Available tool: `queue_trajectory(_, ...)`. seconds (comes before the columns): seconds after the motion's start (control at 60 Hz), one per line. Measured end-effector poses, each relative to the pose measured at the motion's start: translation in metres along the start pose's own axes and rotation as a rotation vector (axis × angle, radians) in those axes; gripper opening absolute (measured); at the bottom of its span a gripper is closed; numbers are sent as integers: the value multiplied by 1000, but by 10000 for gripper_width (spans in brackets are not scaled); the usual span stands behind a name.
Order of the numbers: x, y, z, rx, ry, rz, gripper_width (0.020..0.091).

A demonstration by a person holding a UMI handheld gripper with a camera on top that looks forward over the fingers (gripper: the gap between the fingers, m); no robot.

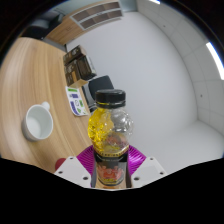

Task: Pour water

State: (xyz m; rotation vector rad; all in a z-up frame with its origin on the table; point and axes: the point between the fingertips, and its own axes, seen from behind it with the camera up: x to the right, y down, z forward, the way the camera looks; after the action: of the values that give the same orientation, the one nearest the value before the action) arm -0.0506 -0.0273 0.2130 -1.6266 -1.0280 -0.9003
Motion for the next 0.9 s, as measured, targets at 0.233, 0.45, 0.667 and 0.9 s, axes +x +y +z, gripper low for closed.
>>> queue_trajectory(0.233, 19, 13, 9, 91, -164, 745, 395)
queue_trajectory(0.45, -36, 54, 44, 95, -308, 1028, 395)
queue_trajectory(0.667, -85, 72, 62, 80, -391, 1120, 395)
queue_trajectory(0.9, -101, 77, 59, 116, -379, 1097, 433)
